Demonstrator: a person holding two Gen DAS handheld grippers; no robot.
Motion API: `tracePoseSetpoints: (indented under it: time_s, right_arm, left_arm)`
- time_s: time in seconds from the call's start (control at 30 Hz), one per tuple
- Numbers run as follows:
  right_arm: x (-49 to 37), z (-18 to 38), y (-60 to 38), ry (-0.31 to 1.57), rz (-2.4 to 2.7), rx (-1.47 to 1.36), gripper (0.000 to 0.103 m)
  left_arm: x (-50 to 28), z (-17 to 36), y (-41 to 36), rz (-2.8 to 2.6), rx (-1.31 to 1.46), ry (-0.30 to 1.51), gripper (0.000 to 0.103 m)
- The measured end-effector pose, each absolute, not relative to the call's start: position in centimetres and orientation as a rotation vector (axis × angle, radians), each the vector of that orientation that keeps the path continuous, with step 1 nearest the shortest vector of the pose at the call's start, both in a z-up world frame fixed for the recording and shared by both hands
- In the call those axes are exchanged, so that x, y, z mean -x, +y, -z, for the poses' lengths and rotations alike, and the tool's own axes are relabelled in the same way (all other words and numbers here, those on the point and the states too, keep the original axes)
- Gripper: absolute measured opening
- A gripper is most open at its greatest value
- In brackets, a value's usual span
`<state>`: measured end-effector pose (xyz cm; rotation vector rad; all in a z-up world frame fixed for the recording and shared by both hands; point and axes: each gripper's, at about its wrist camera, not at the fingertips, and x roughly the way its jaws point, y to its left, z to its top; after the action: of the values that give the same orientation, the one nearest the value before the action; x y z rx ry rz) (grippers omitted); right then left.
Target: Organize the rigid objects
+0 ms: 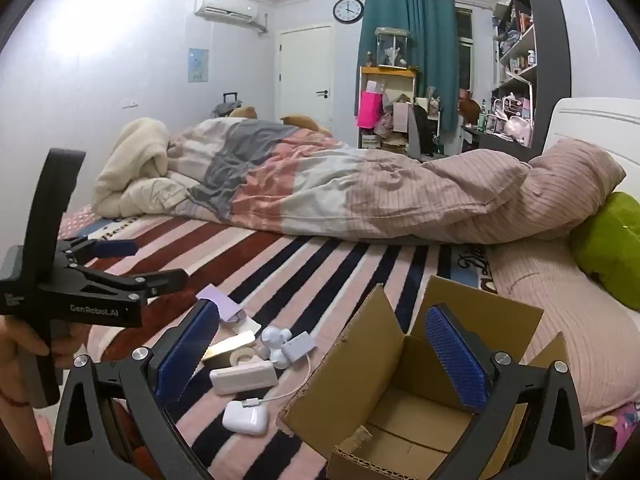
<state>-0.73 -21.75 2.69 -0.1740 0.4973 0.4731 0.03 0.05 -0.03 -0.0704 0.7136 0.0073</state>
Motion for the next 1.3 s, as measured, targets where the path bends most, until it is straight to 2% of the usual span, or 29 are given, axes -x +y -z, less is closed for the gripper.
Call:
tracePoseSetpoints:
  time_s: [0.17, 1.3]
  right_arm:
    - [0.6, -2.2, -23.4, 0.535, -0.481, 0.087, 0.103]
    - [2.1, -2.1, -22.1, 0.501, -0.462, 0.076, 0.103]
  left_arm:
    - [-0.1, -0.1, 0.2, -0.012, 0.07, 0.711, 0.103]
    - [1.6, -0.4, 1.5, -0.068, 0.074, 0.687, 0.103]
